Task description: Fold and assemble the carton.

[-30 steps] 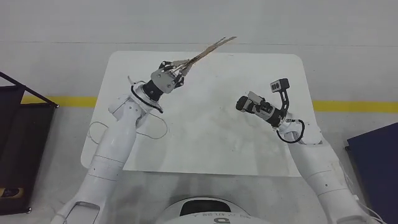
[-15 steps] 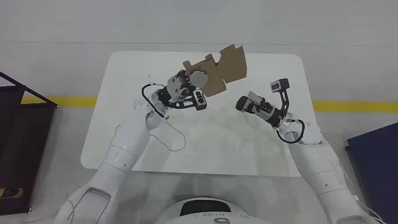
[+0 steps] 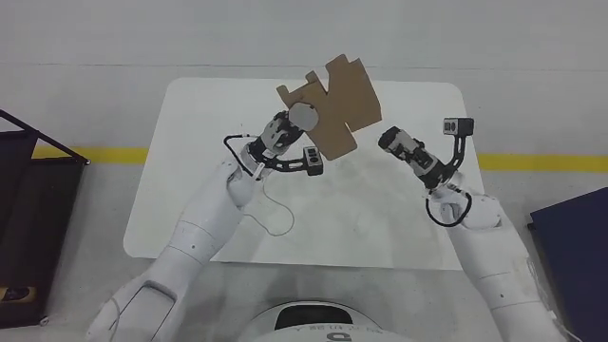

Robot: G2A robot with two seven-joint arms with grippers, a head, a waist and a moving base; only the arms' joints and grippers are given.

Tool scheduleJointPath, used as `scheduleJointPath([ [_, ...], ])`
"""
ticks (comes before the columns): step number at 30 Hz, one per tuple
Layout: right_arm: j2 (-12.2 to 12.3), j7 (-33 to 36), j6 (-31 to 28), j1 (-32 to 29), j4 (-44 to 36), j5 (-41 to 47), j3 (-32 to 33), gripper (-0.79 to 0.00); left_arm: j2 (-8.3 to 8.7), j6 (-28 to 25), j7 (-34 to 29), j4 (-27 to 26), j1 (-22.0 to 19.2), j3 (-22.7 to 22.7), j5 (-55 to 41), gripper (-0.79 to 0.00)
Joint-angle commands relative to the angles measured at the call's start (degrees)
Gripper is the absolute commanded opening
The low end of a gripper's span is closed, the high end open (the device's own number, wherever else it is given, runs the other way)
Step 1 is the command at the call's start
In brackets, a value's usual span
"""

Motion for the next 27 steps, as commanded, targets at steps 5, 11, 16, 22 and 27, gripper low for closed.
scheduleJointPath([
  [5, -0.5, -7.1, 2.6, -1.1, -5.0, -12.5, -1.7, -0.055, 0.41, 0.0, 3.5, -0.7, -0.2, 1.6, -5.4, -0.785],
  [11, -0.9, -9.8, 4.0, 0.1, -6.4, -15.3, -3.7, -0.182, 1.04, 0.0, 4.8, -0.7, -0.4, 2.6, -8.2, -0.785],
  [16, -0.9, -10.1, 2.9, 0.8, -6.5, -14.6, -4.0, -0.453, 1.49, 0.0, 5.7, -0.4, -0.7, 3.4, -9.9, -0.785],
  [22, -0.9, -9.8, 2.3, 1.6, -5.4, -13.7, -4.2, -0.785, 1.90, 0.0, 7.5, 0.4, -1.6, 4.6, -11.4, -0.785],
  [27, -0.8, -9.4, 1.8, 2.2, -3.6, -12.9, -4.0, -0.785, 2.19, 0.0, 8.3, 1.6, -2.4, 5.0, -12.9, -0.785],
])
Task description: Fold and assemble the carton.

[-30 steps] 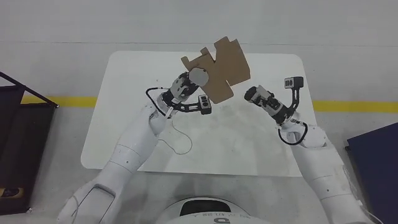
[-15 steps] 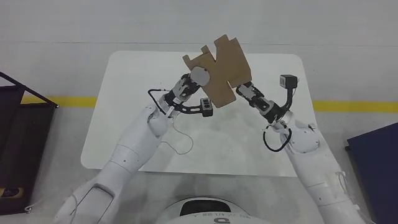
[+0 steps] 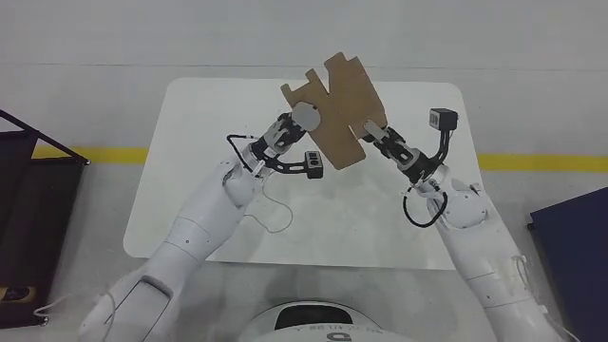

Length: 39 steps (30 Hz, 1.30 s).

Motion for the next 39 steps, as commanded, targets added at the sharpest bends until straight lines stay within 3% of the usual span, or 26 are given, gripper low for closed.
scheduleJointPath([
  [1, 0.1, 0.4, -0.2, 0.2, 0.7, 0.4, 0.3, -0.785, 0.12, 0.0, 0.3, 0.3, -0.2, 0.2, -0.6, -0.785],
  [2, 0.1, 0.6, -0.2, 0.2, 1.1, 0.7, 0.5, -0.785, 0.22, 0.0, 0.6, 0.4, -0.4, 0.2, -0.6, -0.723],
  [3, 0.2, 1.0, -0.1, 0.3, 1.5, 1.1, 0.6, -0.785, 0.36, 0.0, 0.9, 0.6, -0.6, 0.1, -0.1, -0.200],
  [4, 0.3, 1.8, 0.2, 0.4, 2.0, 1.7, 0.9, -0.785, 0.54, 0.0, 1.1, 0.7, -0.8, -0.2, 0.4, 0.000],
  [10, 1.7, 12.7, 5.2, 2.1, 6.1, 6.0, 4.0, -0.785, 2.78, 0.0, -1.0, 2.5, -1.3, -5.1, 13.0, 0.000],
  [15, 2.8, 14.5, 8.5, 1.4, 6.0, 3.9, 8.3, -0.785, 5.06, -1.1, -3.0, 2.8, -1.3, -10.6, 29.0, 0.000],
  [19, 3.5, 14.0, 12.0, -0.7, 2.7, 1.4, 10.9, -0.785, 5.06, -1.1, -3.0, 2.8, -1.3, -10.6, 29.0, 0.000],
  [28, 3.5, 14.0, 12.0, -0.7, 2.7, 1.4, 10.9, -0.785, 5.06, -1.1, -3.0, 2.8, -1.3, -10.6, 29.0, 0.000],
  [30, 3.5, 14.0, 12.0, -0.7, 2.7, 1.4, 10.9, -0.785, 5.20, -5.2, 0.4, 1.8, -0.6, -10.3, 33.0, 0.000],
  [33, 3.4, 10.5, 14.2, -0.6, 3.3, -5.5, 9.7, -0.785, 5.77, -10.6, 4.0, -4.4, 0.7, -9.3, 45.0, 0.000],
  [36, 3.1, 12.6, 16.3, 0.5, 6.1, 1.0, 8.5, -0.785, 6.73, -15.7, 2.1, -8.3, 2.1, -10.2, 55.6, 0.000],
  [39, 3.3, 20.4, 19.9, 2.2, 9.2, 8.5, 8.7, -0.785, 8.04, -17.2, -3.6, -10.5, 3.4, -12.0, 64.8, 0.000],
])
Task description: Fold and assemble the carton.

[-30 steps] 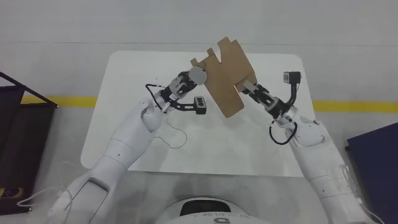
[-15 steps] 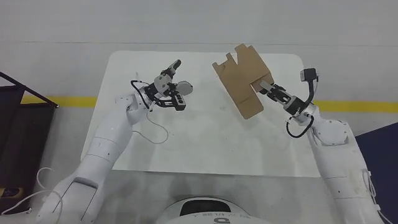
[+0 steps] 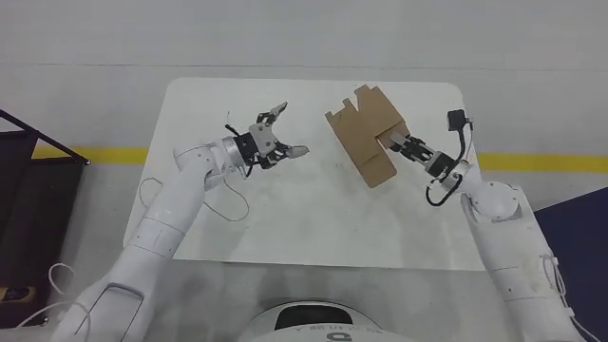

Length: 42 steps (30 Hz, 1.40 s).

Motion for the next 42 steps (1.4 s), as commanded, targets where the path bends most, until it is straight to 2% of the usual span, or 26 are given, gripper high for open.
scheduleJointPath([
  [1, 0.2, 6.3, 2.8, 1.2, 2.0, 9.6, 0.3, -0.785, 0.86, 0.1, -3.4, -1.3, 0.3, -0.7, 7.7, 0.000],
  [5, 0.7, 14.8, 7.2, 4.5, 6.8, 15.7, 1.2, -0.785, 2.76, 0.0, -11.3, -4.4, 0.1, -1.0, 22.5, 0.000],
  [9, 1.1, 20.8, 9.1, 6.9, 9.7, 19.2, 2.1, -0.785, 4.77, -2.9, -18.7, -7.7, -0.7, -0.2, 39.3, 0.000],
  [11, 1.3, 23.1, 9.6, 7.4, 10.3, 20.2, 2.5, -0.785, 5.52, -4.8, -22.6, -8.4, -0.8, 0.0, 44.3, 0.000],
  [15, 1.9, 25.4, 9.9, 7.6, 10.2, 20.0, 3.3, -0.785, 5.73, -8.9, -25.5, -8.7, 0.0, -0.4, 43.6, 0.000],
  [19, 2.2, 26.9, 11.4, 7.1, 9.6, 21.0, 3.9, -0.785, 5.70, -11.4, -24.4, -10.3, 0.3, 1.2, 46.6, 0.000],
  [22, 2.5, 29.5, 15.2, 7.1, 9.2, 21.7, 3.6, -0.785, 5.47, -13.2, -23.4, -10.6, 0.6, 1.3, 45.3, 0.000],
  [23, 2.5, 29.5, 15.2, 7.1, 9.2, 21.7, 3.6, -0.785, 5.31, -13.5, -23.7, -10.1, 0.9, 0.9, 42.5, 0.000],
  [35, 2.5, 29.5, 15.2, 7.1, 9.2, 21.7, 3.6, -0.785, 5.31, -13.5, -23.7, -10.1, 0.9, 0.9, 42.5, 0.000],
  [36, 2.5, 29.5, 15.2, 7.1, 9.2, 21.7, 3.6, -0.785, 5.23, -15.4, -24.0, -11.6, 1.0, 1.1, 42.7, 0.000],
  [39, 2.4, 31.9, 17.4, 6.6, 8.9, 24.6, 2.6, -0.785, 5.63, -18.9, -24.8, -13.9, 0.3, 2.0, 49.8, 0.000],
  [42, 2.6, 37.4, 20.4, 7.0, 10.4, 29.0, 2.8, -0.785, 5.97, -21.1, -26.5, -14.1, -0.4, 2.4, 53.9, 0.000],
])
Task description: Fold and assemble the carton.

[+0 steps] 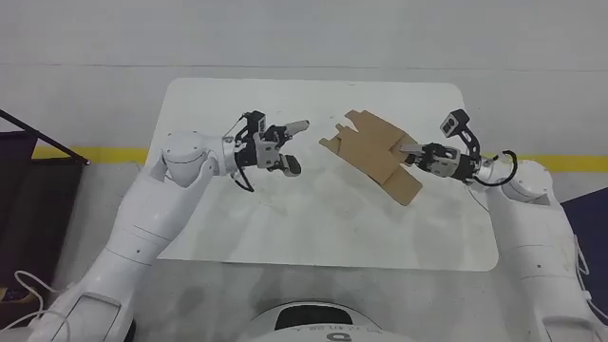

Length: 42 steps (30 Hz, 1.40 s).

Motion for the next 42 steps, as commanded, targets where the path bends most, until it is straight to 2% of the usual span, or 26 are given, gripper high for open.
scheduleJointPath([
  [1, 0.2, 3.8, 2.2, 0.6, 1.3, 2.6, 0.3, -0.785, 0.24, -1.0, -1.1, 0.1, -0.6, 0.6, 4.0, -0.065],
  [2, 0.3, 5.3, 3.2, 0.9, 2.0, 3.2, 0.2, -0.785, 0.37, -1.4, -1.7, 0.1, -1.0, 0.9, 6.1, -0.317],
  [3, 0.4, 6.6, 4.1, 1.3, 2.7, 3.7, 0.1, -0.785, 0.48, -1.8, -2.4, 0.1, -1.3, 1.2, 7.7, -0.406],
  [4, 0.5, 7.3, 4.5, 1.7, 3.4, 3.7, 0.0, -0.785, 0.59, -2.2, -3.1, 0.1, -1.5, 1.5, 9.1, -0.428],
  [8, 0.5, 9.0, 4.8, 2.5, 5.5, 3.7, -1.1, -0.785, 0.73, -3.5, -5.8, -0.1, -1.8, 2.2, 10.2, -0.449],
  [13, 0.6, 9.1, 4.6, 2.9, 6.4, 3.9, -2.9, -0.785, 0.17, -6.8, -9.5, 0.6, -2.6, 3.1, 4.5, -0.437],
  [18, 0.6, 8.6, 3.0, 3.5, 6.7, 2.6, -4.1, -0.785, -0.36, -7.3, -9.6, 2.5, -3.8, 3.8, 1.3, -0.422],
  [24, 0.8, 7.9, 2.0, 2.9, 5.4, 1.7, -5.1, -0.785, -0.47, -6.9, -10.4, 3.2, -4.5, 4.8, 2.0, -0.397],
  [32, 1.1, 8.2, 2.2, 3.1, 3.8, 2.1, -5.5, -0.785, -0.96, -6.3, -10.1, 4.6, -5.5, 7.6, 3.8, -0.409],
  [42, 1.4, 8.2, 2.2, 3.5, 3.7, 3.8, -5.9, -0.785, -1.38, -8.7, -11.8, 6.3, -6.3, 8.9, 3.1, -0.425],
])
